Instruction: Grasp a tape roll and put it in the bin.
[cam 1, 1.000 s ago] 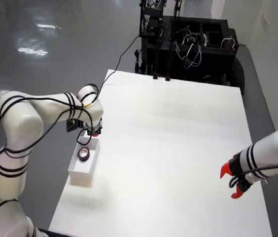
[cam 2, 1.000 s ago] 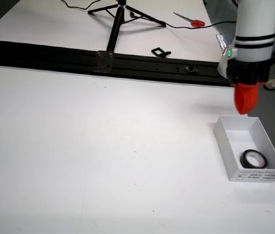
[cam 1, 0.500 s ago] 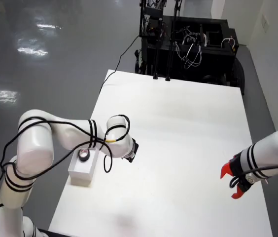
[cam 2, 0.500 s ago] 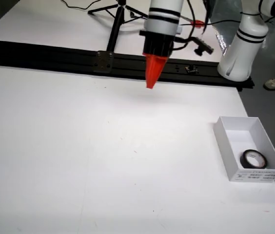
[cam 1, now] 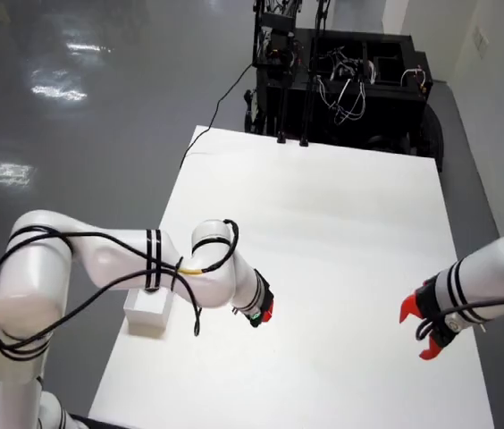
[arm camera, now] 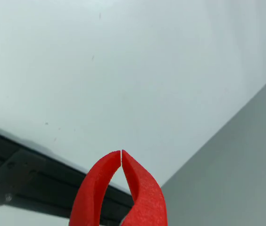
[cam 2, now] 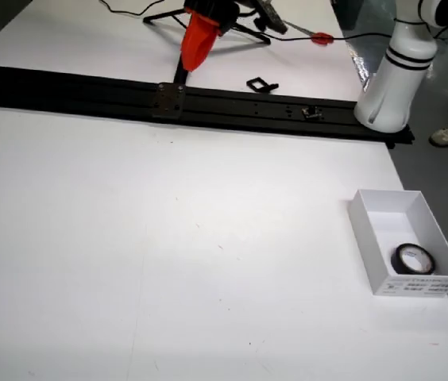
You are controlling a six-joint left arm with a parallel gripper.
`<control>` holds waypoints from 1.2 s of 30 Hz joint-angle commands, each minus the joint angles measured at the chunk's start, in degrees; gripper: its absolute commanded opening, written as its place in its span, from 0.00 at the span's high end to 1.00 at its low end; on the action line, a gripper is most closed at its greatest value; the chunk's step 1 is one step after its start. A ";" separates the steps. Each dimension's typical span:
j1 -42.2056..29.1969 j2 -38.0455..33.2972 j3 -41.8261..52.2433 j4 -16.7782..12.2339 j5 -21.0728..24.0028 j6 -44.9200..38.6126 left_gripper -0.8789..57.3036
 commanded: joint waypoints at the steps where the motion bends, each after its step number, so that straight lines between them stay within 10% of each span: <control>1: -1.29 -8.43 -1.37 -7.54 5.11 6.76 0.99; 36: 3.46 -8.43 -1.46 -7.54 7.14 13.17 0.99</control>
